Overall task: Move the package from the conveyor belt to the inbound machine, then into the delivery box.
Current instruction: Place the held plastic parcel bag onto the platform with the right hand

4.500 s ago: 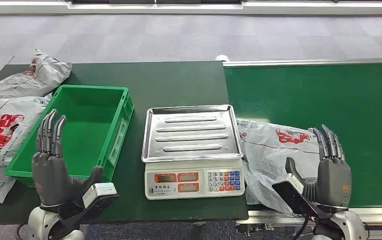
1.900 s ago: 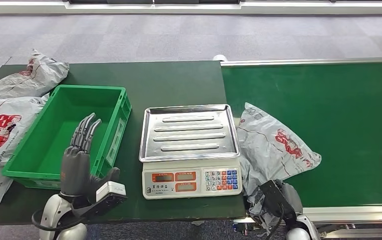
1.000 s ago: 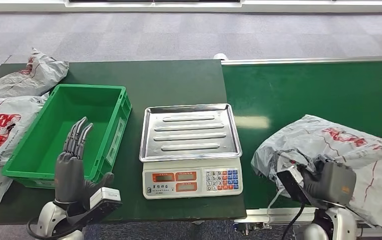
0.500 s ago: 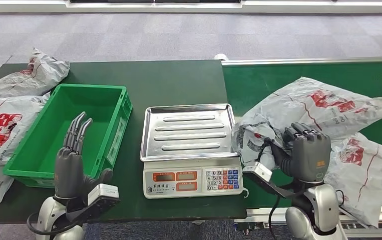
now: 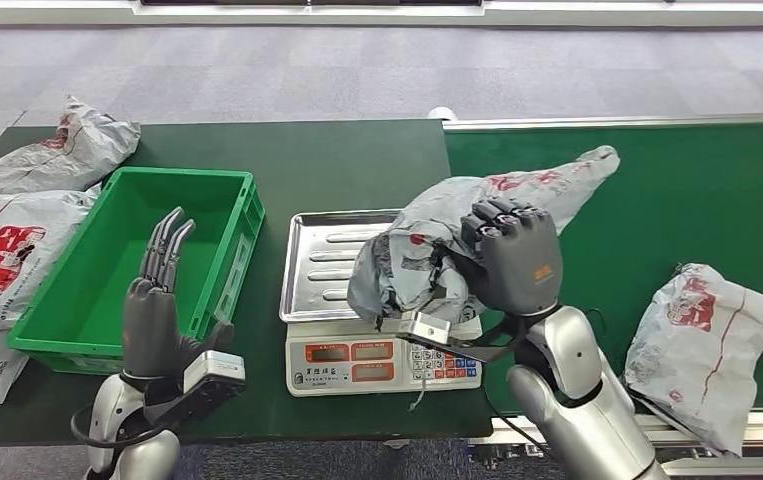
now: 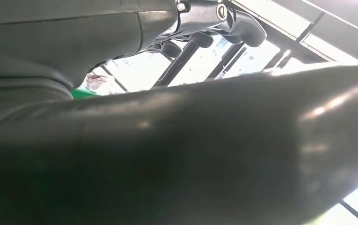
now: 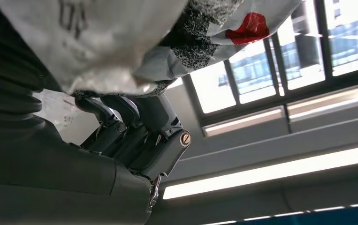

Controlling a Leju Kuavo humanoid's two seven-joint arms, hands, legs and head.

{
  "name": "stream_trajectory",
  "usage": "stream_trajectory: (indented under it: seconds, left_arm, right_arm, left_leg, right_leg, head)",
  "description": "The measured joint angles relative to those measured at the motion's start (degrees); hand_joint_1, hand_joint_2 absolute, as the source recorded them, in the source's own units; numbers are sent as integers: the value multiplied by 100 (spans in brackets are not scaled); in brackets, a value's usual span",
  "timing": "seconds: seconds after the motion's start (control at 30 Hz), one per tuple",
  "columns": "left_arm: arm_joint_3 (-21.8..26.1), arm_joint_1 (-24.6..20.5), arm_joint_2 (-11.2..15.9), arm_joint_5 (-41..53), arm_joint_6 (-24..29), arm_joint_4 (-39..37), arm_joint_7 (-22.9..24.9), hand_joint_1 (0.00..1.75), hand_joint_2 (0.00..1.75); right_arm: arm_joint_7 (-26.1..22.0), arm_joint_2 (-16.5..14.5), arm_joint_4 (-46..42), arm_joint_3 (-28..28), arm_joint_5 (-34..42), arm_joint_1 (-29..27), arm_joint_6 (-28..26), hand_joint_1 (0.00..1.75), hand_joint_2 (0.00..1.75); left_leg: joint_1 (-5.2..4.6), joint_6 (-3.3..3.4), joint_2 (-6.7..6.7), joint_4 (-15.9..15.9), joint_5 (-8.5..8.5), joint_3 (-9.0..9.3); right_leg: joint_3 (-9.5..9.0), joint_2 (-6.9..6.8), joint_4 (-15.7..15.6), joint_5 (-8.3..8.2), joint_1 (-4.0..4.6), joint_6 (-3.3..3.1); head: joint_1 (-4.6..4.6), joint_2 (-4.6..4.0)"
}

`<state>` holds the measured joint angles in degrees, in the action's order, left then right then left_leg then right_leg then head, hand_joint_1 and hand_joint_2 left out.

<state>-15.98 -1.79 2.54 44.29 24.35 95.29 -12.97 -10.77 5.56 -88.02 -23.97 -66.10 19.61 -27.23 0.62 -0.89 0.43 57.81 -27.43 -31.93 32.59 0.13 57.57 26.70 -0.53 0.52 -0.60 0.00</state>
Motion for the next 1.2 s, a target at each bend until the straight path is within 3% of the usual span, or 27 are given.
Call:
stream_trajectory:
  seconds: [0.13, 0.37, 0.83, 0.97, 1.13, 1.2]
  left_arm:
    - [0, -52, -20, -69, 0, -80, -40, 0, 0]
    - [0, -58, -27, -126, 1, -166, -68, 0, 0]
    - [2, -57, -29, -272, 18, -249, -166, 0, 0]
    - [2, -54, -26, -331, 32, -285, -176, 0, 0]
    - [1, -31, 7, -327, 3, -287, -140, 0, 0]
    - [1, -28, 25, -340, 0, -287, -145, 0, 0]
  right_arm:
    - [142, -99, 215, -513, -21, 439, 9, 175, 175]
    - [163, -152, 339, -848, 132, 712, 148, 175, 175]
    - [-143, -318, 991, -1148, 863, 713, 457, 175, 175]
    - [-116, -450, 1592, -1150, 1241, 575, 719, 0, 175]
    - [238, -493, 2276, -1102, 1350, 380, 1085, 0, 175]
    - [257, -492, 2423, -1057, 1350, 292, 1134, 0, 87]
  left_leg:
    - [1, -3, -3, 0, 3, 0]
    - [0, -2, -9, 0, 2, -8]
    - [0, -3, -14, 0, 2, -8]
    - [0, -3, -14, 0, 2, -8]
    - [0, -2, -16, 0, 2, -9]
    - [0, -3, -16, 0, 2, -9]
  right_leg:
    - [0, -2, 1, -1, 2, -1]
    - [3, -3, 1, -1, -1, 0]
    - [5, -7, 0, -1, 0, 1]
    - [5, -8, 0, -1, 0, 1]
    - [5, -8, 0, -2, -1, 1]
    - [6, -8, 0, -2, -1, 2]
  head:
    - [0, 0]
    - [1, 0]
    - [0, 0]
    - [0, 0]
    - [1, 0]
    - [0, 0]
